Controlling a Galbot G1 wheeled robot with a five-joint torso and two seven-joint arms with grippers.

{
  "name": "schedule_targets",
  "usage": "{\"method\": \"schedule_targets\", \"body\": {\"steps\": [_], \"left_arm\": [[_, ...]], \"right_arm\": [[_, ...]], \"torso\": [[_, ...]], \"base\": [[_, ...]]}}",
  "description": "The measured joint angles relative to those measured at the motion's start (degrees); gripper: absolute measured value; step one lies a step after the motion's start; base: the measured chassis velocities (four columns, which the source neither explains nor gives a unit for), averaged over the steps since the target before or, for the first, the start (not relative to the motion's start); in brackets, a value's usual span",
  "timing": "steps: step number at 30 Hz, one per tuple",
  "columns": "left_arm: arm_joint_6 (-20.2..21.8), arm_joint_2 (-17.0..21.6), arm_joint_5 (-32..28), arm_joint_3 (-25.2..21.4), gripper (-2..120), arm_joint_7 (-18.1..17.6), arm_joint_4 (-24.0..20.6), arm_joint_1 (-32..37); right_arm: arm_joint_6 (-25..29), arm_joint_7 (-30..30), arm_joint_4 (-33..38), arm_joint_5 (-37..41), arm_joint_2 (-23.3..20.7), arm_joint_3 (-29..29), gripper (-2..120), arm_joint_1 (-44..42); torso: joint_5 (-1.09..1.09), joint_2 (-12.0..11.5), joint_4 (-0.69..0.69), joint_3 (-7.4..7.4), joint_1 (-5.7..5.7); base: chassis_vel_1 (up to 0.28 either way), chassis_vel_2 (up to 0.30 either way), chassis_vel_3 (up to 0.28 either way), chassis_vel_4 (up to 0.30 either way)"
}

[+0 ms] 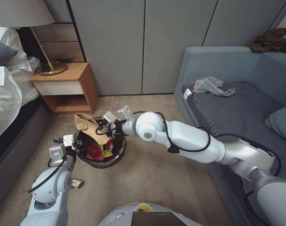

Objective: Pick up the trash bin, then pick up the garbage from the floor and place it into the trash bin.

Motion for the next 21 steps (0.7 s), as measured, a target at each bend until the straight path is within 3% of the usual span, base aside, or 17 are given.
{"method": "schedule_targets", "body": {"steps": [7, 21], "left_arm": [[0.0, 0.2, -0.1, -0.2, 0, 0.1, -0.1, 0.2], [0.0, 0.6, -0.5, -0.5, 0, -0.1, -1.3, 0.7]], "right_arm": [[0.0, -0.9, -0.5, -1.0, -0.3, -1.1, 3, -0.9], [0.0, 1.1, -0.7, -0.6, -0.5, 0.1, 53, -1.8]], "torso": [[0.0, 0.0, 0.0, 0.0, 0.0], [-0.01, 0.0, 0.0, 0.0, 0.0]], "base": [[0.0, 0.0, 0.0, 0.0], [0.0, 0.0, 0.0, 0.0]]}}
